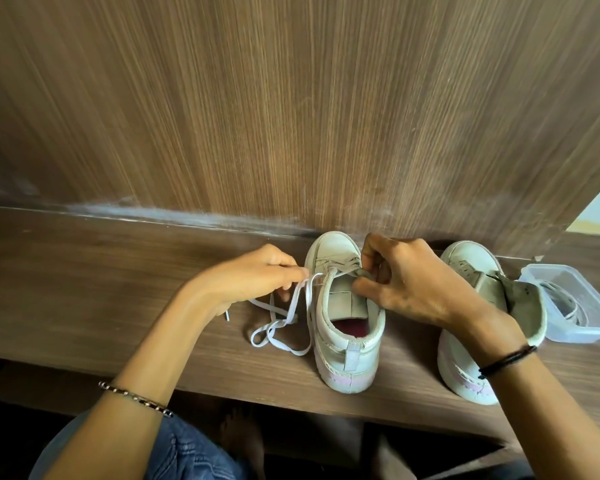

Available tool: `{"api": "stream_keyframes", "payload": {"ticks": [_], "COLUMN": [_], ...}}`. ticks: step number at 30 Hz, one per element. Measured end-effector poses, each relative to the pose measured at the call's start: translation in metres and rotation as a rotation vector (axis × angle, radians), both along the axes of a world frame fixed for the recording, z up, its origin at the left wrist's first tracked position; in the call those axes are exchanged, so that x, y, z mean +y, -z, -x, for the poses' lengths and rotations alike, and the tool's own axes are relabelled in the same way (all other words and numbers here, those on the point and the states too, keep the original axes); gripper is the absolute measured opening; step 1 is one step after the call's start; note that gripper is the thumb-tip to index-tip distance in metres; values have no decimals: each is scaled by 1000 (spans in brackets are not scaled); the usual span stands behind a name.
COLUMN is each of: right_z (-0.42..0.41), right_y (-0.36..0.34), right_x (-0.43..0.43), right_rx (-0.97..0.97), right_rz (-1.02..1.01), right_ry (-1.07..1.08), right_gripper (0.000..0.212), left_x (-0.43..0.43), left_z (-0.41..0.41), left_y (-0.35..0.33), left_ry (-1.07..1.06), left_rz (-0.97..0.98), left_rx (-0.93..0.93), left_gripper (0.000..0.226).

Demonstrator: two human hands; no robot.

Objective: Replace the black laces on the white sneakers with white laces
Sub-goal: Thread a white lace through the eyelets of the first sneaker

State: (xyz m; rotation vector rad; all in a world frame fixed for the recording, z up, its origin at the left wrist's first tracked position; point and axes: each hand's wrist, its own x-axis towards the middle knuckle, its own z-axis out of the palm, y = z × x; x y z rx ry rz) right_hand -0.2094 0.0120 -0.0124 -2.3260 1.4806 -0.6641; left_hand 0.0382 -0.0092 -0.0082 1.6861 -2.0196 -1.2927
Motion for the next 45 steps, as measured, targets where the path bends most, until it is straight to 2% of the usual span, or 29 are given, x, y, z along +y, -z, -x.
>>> {"api": "stream_keyframes", "payload": {"ticks": [3, 5, 8, 10, 13, 15, 17, 20, 22, 27, 29, 33, 35, 37, 41, 43, 45], "right_z": [0, 0, 1, 1, -1, -3, -7, -18, -25, -20, -12, 1, 1, -2, -10, -15, -19], "right_y": [-1, -2, -4, -6, -11, -14, -17, -22, -23, -26, -26, -25, -24, -21, -16, -16, -17], "right_x": [0, 1, 2, 3, 7, 8, 7, 6, 7, 4, 0, -6, -7, -6, 1, 3, 3], "right_rx": [15, 13, 5, 40, 71, -57, -281, -691, -869, -936, -1050, -1326, -1291, -1096, -607, -486, -401], "right_rz": [-8, -16, -42, -53, -65, -71, -141, -295, -354, -282, -222, -172, -155, -106, -46, -41, 13], "right_ry": [15, 18, 22, 46, 108, 122, 113, -14, -54, 125, 243, 398, 421, 405, 188, 39, 0], "right_gripper": [24, 24, 25, 25, 27, 23, 18, 32, 37, 25, 16, 4, 4, 13, 57, 52, 34], "left_x": [-2, -1, 0, -4, -9, -8, -3, 4, 6, 1, -3, -11, -13, -12, -3, -1, 0], "left_z": [0, 5, 13, 17, 22, 27, 35, 48, 52, 46, 39, 24, 21, 24, 42, 49, 49], "left_y": [5, 6, 2, 1, -7, -13, -18, -24, -24, -22, -19, -17, -18, -18, -15, -13, -12], "left_ry": [-68, -100, -144, -238, -364, -323, -236, -90, -56, -102, -168, -400, -445, -378, -140, -97, -105], "left_rz": [-64, -61, -34, 52, 360, 430, 427, 468, 479, 464, 481, 658, 694, 687, 613, 590, 569], "left_rx": [39, 97, 214, 283, 372, 477, 524, 526, 541, 506, 530, 595, 599, 561, 481, 478, 508], "left_gripper": [44, 34, 32, 29, 15, 11, 12, 14, 17, 16, 14, 16, 18, 19, 16, 12, 11]}}
